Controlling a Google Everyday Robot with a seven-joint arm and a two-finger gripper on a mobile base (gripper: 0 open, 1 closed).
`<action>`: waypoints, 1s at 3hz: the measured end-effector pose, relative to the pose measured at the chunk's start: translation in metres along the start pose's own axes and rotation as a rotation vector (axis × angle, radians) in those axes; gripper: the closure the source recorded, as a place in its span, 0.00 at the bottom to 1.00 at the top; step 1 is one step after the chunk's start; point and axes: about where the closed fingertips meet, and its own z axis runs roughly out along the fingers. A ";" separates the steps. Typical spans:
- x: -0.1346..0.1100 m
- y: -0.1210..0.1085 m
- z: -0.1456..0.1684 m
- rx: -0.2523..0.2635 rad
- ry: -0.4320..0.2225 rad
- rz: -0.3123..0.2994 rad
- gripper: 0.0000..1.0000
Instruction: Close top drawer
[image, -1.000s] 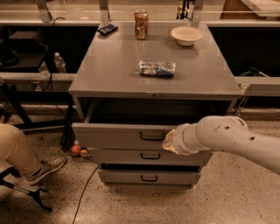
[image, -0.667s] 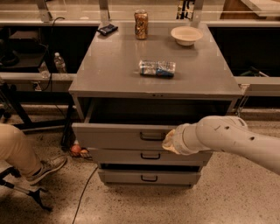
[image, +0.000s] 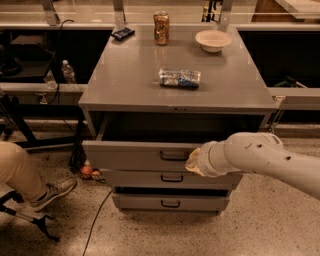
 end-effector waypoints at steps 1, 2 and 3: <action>-0.001 0.000 0.000 -0.001 0.000 -0.001 0.26; 0.000 0.000 0.000 -0.001 0.000 -0.001 0.05; -0.001 0.000 0.000 -0.001 0.000 -0.001 0.08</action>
Offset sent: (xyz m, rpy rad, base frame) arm -0.0002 0.0007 -0.0001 -0.0002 0.0003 0.0015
